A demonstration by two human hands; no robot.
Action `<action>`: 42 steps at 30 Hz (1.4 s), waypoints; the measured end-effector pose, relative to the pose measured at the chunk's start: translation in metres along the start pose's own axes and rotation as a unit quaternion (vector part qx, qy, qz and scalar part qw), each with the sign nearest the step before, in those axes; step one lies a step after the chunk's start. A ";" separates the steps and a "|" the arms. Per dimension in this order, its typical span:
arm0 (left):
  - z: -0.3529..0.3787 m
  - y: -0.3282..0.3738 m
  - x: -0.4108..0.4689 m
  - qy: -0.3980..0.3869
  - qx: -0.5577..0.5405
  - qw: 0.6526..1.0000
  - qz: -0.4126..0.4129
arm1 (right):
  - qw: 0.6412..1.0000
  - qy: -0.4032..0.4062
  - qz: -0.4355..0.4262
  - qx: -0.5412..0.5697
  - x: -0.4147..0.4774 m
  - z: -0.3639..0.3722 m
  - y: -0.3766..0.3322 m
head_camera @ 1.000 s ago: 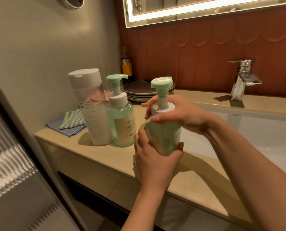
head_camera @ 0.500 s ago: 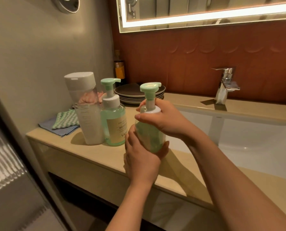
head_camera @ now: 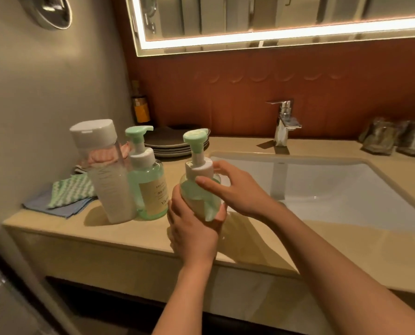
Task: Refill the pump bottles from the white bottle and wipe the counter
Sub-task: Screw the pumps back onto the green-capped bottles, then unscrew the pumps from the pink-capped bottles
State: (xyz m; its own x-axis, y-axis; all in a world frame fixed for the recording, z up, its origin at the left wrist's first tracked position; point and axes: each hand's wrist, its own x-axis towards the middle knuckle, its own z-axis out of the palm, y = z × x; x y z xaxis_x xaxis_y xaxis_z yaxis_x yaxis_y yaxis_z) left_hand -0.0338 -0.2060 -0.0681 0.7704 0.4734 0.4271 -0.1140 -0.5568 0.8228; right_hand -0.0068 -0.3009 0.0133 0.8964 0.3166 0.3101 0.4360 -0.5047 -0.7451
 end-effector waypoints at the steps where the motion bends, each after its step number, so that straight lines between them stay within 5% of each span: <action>1: 0.000 0.000 0.000 -0.003 -0.006 1.000 0.004 | 1.000 0.014 0.009 -0.003 -0.004 -0.003 0.002; 12: -0.003 -0.009 0.002 0.036 -0.102 0.993 0.056 | 0.991 0.102 0.076 0.041 -0.071 -0.078 0.015; 22: 0.017 0.040 -0.042 0.151 -0.096 0.958 0.222 | 0.990 0.137 0.047 0.004 -0.135 -0.159 0.018; 31: 0.092 0.145 -0.116 -0.047 -0.207 0.925 0.314 | 0.983 0.174 0.048 -0.027 -0.181 -0.207 0.028; 38: 0.143 0.189 -0.161 -0.324 -0.262 0.887 0.199 | 0.962 0.262 0.072 -0.024 -0.221 -0.235 0.046; 42: 0.163 0.200 -0.174 -0.402 -0.267 0.866 0.130 | 0.936 0.334 0.089 -0.064 -0.228 -0.242 0.059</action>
State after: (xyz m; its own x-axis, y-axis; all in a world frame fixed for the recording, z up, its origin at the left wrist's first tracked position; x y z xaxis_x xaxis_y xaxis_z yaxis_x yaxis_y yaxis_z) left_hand -0.0886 -0.5112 -0.0389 0.8390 -0.3678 0.4010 -0.4571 -0.0767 0.8861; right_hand -0.1667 -0.5971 0.0412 0.7866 -0.3328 0.5201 0.2428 -0.6077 -0.7561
